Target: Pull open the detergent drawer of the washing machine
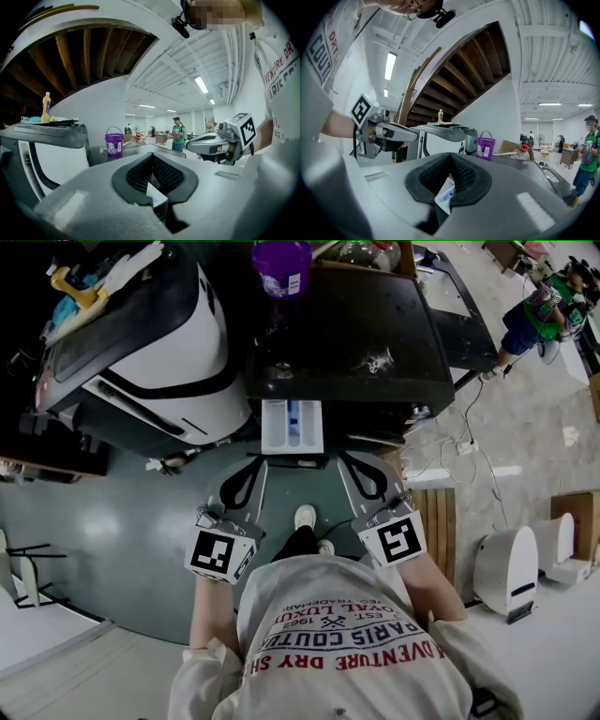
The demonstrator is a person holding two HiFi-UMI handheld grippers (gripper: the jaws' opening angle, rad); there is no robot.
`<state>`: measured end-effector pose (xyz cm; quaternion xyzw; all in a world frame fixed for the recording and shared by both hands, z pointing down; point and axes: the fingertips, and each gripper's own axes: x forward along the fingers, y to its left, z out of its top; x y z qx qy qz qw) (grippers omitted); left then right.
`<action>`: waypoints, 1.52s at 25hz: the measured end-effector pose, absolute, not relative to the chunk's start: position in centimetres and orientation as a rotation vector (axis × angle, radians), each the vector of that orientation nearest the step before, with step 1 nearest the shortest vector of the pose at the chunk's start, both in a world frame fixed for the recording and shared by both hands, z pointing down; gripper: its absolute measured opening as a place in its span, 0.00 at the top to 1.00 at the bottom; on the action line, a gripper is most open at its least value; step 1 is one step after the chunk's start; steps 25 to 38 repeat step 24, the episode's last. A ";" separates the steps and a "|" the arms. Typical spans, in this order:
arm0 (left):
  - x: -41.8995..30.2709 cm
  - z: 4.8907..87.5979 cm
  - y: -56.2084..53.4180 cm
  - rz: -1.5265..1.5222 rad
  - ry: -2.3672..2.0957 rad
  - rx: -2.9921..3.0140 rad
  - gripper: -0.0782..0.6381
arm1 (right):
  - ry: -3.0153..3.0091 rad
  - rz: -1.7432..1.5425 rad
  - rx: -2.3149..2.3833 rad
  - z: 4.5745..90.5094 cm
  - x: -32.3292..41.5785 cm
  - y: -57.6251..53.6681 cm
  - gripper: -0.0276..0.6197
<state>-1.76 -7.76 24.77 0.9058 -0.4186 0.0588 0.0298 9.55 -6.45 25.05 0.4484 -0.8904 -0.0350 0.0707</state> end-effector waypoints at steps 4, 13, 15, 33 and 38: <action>-1.9 25.3 -8.2 0.191 -1.292 2.784 0.89 | -2.673 -0.108 1.356 25.0 9.7 -7.0 0.96; -2.5 24.8 -9.4 0.186 -1.306 2.773 0.89 | -2.672 -0.112 1.410 24.6 9.9 -8.3 0.96; -2.7 24.5 -9.6 0.186 -1.311 2.768 0.89 | -2.670 -0.114 1.413 24.5 9.9 -8.6 0.96; -3.1 25.3 -10.9 0.181 -1.320 2.748 0.89 | -2.631 -0.118 1.431 24.7 9.6 -10.0 0.96; -3.1 25.3 -10.9 0.181 -1.320 2.748 0.89 | -2.631 -0.118 1.431 24.7 9.6 -10.0 0.96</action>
